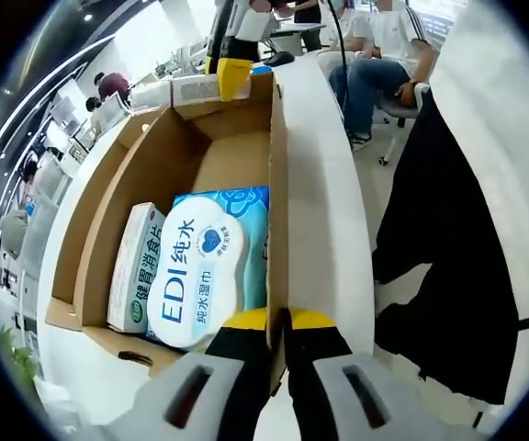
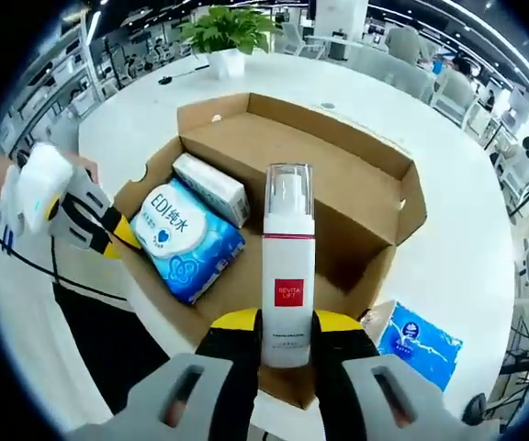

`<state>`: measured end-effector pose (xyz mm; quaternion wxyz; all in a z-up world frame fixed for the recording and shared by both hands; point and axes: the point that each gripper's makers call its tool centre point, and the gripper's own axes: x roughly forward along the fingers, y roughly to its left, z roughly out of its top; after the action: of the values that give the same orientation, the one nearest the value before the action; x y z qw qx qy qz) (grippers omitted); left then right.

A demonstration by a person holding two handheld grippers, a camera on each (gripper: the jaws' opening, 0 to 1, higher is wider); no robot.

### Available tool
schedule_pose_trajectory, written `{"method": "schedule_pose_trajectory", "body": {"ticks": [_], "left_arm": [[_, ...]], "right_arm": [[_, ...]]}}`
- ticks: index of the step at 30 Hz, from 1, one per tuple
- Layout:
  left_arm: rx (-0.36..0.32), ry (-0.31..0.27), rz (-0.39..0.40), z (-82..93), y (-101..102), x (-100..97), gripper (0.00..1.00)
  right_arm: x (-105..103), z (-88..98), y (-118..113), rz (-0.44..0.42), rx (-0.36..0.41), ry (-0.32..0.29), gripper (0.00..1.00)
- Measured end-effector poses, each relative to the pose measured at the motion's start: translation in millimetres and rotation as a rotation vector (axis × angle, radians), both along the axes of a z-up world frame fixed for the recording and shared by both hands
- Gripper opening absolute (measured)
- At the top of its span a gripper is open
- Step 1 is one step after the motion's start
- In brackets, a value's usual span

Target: Operate the shoe box by opening the lid, removing the specified soft item, and placing it in the target area until the item is outside and the box remains undamaged.

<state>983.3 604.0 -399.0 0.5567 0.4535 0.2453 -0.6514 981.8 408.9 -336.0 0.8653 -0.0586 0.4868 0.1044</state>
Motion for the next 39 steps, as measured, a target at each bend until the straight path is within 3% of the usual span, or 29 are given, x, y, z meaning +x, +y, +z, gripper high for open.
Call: {"method": "schedule_pose_trajectory", "body": {"ticks": [3,11,21,39], "left_arm": [[-0.001,0.001,0.000,-0.2,0,0.1,0.04],[-0.001,0.002,-0.003,-1.5,1,0.4,0.04],[-0.003,-0.001,-0.001,-1.6,0,0.4,0.04],[-0.011,-0.008,-0.001,1.4,-1,-0.8,0.04]], "right_arm": [[2,7.4,-1,-0.020,0.008,-0.030,0.19],[-1,10.2,-3,-0.073,0.070,-0.035,0.19],[-6,44.2,-25,-0.129,0.085,-0.101,0.19],[-39,43.1,-56,-0.208,0.077,-0.104,0.19]]}}
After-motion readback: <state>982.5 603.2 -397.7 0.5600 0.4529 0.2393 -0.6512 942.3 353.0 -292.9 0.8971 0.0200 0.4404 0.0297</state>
